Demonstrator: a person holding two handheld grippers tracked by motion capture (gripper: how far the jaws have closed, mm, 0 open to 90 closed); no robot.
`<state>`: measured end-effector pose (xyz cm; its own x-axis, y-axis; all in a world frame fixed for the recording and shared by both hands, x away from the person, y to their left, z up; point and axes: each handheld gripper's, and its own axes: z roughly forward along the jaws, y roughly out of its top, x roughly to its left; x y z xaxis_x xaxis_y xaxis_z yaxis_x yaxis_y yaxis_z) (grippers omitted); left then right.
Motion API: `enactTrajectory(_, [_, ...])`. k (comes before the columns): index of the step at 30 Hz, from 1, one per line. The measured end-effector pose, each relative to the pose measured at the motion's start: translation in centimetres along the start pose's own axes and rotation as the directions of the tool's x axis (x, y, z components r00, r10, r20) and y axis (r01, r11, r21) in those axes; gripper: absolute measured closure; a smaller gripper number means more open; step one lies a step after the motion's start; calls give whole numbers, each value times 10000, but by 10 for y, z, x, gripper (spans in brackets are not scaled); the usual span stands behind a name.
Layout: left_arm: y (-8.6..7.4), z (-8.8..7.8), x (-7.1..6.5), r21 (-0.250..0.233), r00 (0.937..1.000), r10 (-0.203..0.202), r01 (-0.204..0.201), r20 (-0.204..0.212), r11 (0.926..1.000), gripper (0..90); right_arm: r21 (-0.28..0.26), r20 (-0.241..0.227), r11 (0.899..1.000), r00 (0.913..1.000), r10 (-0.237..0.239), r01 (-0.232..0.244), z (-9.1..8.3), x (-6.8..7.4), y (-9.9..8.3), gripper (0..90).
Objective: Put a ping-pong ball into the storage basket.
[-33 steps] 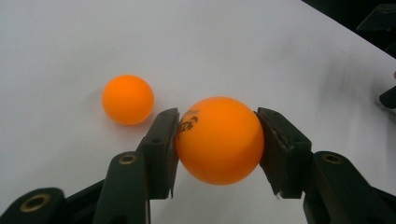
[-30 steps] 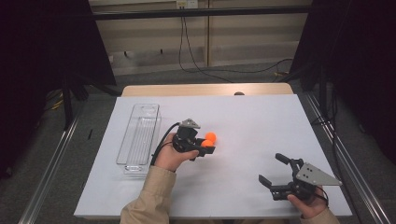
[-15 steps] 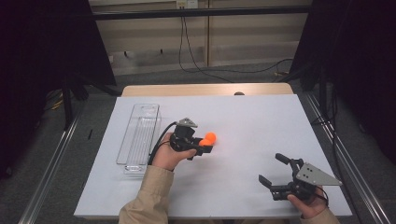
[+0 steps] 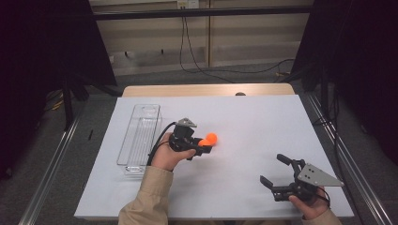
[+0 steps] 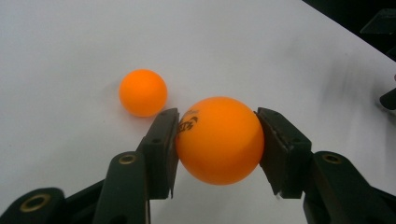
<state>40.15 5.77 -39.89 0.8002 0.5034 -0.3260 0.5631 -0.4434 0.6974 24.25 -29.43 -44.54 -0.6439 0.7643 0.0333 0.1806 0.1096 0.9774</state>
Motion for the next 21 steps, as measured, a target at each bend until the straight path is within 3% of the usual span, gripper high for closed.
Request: enactTrajectory(21, [-1, -7, 5, -39, 9998, -165, 165, -69, 9999, 508, -7, -14, 10000, 10000, -16, 16, 0, 0, 0, 39])
